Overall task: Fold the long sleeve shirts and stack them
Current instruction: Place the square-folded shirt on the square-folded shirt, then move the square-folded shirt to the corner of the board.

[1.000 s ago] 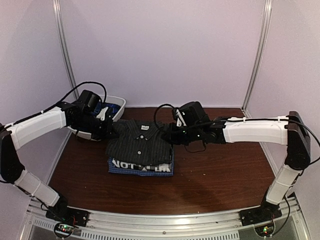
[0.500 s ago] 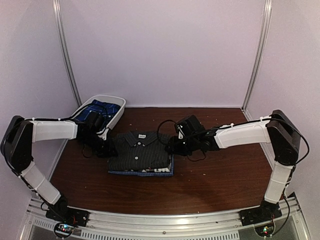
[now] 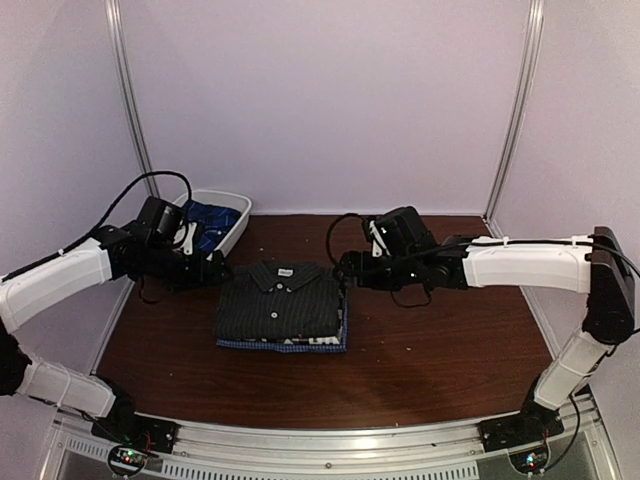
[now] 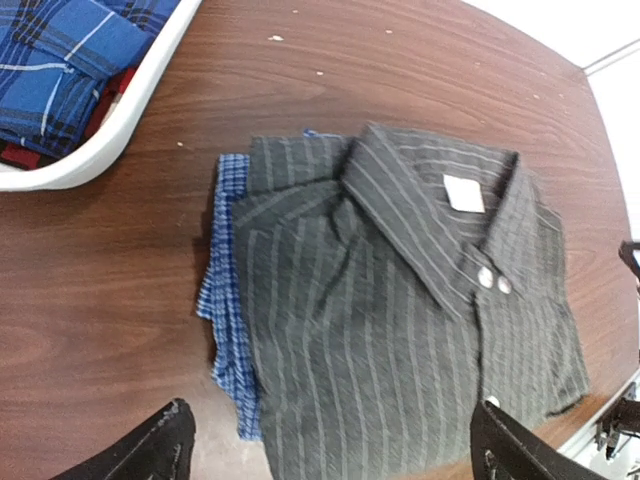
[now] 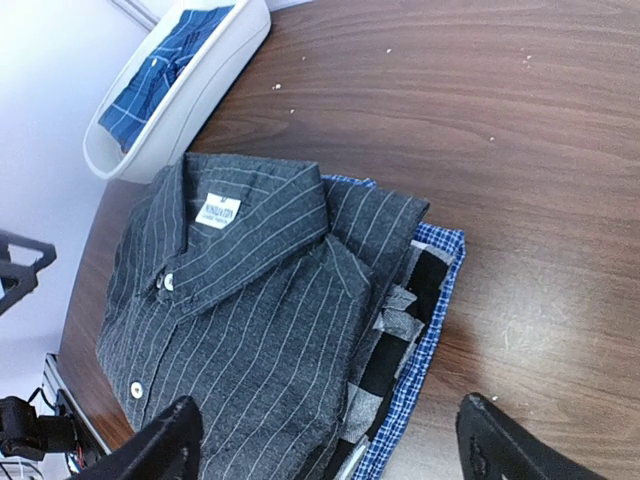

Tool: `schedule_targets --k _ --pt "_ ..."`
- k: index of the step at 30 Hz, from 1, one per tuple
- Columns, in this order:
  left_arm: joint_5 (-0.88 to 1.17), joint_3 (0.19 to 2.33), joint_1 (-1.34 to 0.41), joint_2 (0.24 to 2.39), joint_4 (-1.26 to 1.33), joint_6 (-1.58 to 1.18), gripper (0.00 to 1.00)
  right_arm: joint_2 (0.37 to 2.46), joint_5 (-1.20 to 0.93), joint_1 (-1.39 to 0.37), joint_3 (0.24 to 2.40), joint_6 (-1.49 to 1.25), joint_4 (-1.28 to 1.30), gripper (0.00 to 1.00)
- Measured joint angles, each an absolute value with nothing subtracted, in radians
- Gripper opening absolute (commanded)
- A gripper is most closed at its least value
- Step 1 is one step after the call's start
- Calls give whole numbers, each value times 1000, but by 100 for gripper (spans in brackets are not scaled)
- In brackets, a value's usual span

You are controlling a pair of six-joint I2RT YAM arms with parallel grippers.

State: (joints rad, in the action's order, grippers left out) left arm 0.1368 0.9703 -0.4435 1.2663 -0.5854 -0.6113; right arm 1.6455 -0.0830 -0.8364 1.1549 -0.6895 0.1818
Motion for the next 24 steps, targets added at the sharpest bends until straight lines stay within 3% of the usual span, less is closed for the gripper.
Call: schedule_targets --k 12,19,24 --pt "45 933 -784 1100 -723 -788 98 1560 32 -836 1157 -596 273 100" --pt "-15 821 -1041 1120 -731 -960 98 1540 70 -830 1157 -575 297 100" --pt "-45 744 -1095 1209 -666 -1050 98 1531 86 -823 1155 -574 300 100"
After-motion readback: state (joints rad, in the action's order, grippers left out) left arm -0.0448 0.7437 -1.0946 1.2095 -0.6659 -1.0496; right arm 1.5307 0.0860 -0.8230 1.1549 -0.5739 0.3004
